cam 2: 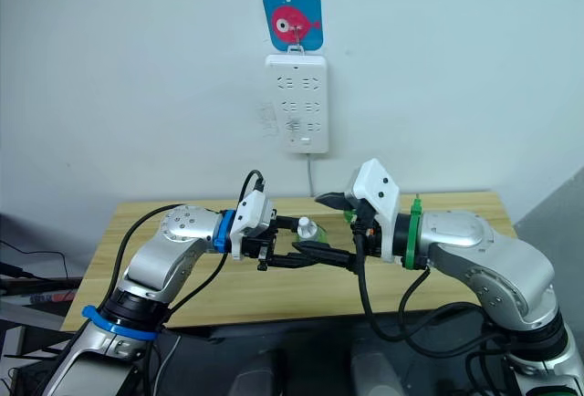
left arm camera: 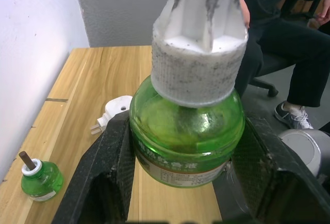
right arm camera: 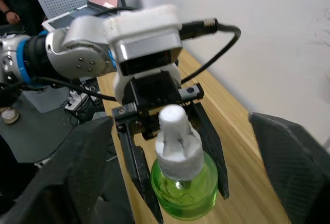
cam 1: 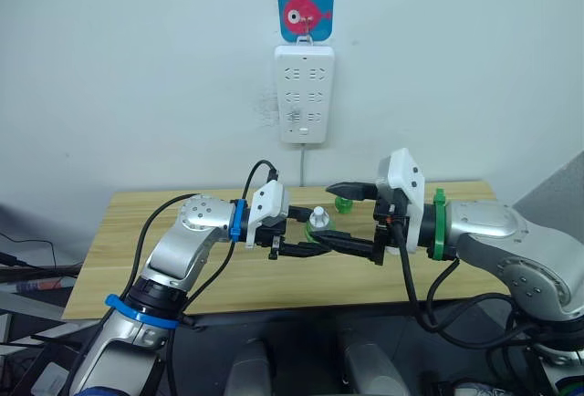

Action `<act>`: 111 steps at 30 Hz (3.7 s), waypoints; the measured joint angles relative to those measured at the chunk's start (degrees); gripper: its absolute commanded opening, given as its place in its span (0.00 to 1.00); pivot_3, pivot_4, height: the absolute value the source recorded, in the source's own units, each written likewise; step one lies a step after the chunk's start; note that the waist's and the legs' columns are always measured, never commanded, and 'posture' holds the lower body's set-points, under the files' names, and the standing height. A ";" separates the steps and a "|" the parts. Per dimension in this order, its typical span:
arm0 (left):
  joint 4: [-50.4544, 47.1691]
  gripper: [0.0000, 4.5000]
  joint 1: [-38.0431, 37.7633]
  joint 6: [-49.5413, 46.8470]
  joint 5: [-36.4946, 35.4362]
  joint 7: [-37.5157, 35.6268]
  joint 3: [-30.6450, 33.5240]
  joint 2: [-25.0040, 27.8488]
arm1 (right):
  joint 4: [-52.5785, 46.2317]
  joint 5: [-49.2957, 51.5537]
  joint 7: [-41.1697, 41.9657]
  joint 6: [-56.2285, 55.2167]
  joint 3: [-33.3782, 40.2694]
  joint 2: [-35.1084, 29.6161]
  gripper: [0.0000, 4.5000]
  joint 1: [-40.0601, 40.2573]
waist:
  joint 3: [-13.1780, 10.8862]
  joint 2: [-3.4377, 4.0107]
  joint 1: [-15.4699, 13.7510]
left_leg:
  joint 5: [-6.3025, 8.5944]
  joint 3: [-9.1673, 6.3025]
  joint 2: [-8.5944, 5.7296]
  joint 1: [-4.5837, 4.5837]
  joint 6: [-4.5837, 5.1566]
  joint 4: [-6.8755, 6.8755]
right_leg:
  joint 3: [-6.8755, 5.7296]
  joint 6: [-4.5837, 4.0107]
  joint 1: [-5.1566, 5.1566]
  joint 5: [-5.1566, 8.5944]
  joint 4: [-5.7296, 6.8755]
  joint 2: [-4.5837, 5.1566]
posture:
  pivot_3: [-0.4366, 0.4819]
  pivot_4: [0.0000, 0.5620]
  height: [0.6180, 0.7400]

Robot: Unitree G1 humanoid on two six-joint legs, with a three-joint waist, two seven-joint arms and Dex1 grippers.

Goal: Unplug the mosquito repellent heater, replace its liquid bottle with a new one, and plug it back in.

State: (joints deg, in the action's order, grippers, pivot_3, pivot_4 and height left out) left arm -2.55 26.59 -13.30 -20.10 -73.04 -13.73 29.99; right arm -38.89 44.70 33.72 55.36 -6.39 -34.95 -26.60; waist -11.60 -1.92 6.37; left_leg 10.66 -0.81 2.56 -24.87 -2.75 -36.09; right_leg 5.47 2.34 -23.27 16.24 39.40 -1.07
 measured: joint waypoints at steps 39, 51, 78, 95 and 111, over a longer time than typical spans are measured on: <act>-8.87 0.51 -18.98 -6.01 2.40 1.72 6.28 16.93 | 55.28 -40.06 -14.51 -52.69 -7.68 21.23 0.06 9.04 | -2.80 0.29 -2.09 | 0.00 0.12 0.12 0.09 0.00 0.11 | 0.06 -0.10 -0.08 0.05 0.06 0.06 | 0.55 0.49 1.00; -12.98 0.51 -21.41 -10.01 0.17 3.26 9.53 19.55 | 82.99 -40.97 -14.32 -65.96 -0.40 25.65 0.45 -1.67 | -3.55 0.32 -4.08 | 0.00 0.08 0.08 0.09 0.00 0.12 | 0.00 -0.13 -0.08 0.06 0.07 0.07 | 0.53 0.49 1.00; 3.49 0.51 3.98 -1.36 0.38 -4.41 -1.91 -0.36 | 1.38 -9.53 5.44 -11.12 -1.07 0.41 0.92 9.93 | -3.25 0.15 -0.60 | -0.01 0.03 -0.01 -0.02 -0.01 0.00 | 0.01 0.05 -0.05 -0.02 0.03 0.03 | 0.29 0.29 1.00; 4.43 0.51 4.05 -1.20 1.26 -3.21 -1.92 -2.66 | 3.30 -14.74 6.72 -15.07 -4.51 0.42 0.18 9.02 | -1.37 0.06 0.05 | -0.01 0.03 -0.05 -0.02 -0.02 0.00 | 0.00 0.08 -0.04 -0.03 0.02 0.05 | 0.30 0.24 1.00; 5.17 1.00 5.49 -9.49 -2.23 2.92 1.01 -5.70 | 5.10 -9.56 5.35 -12.51 4.14 1.86 0.18 8.05 | -0.72 0.06 0.23 | -0.01 -0.03 -0.05 -0.01 -0.01 -0.01 | -0.03 0.07 -0.02 -0.04 0.12 0.03 | 0.32 0.23 1.00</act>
State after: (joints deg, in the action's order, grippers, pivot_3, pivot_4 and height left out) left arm 2.63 32.08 -22.79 -22.32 -70.12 -12.72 24.29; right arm -33.79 35.14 39.06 42.85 -2.25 -33.09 -18.55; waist -12.33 -1.85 6.60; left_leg 10.65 -0.84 2.51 -24.88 -2.76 -36.11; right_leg 5.44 2.41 -23.29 16.20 39.53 -1.04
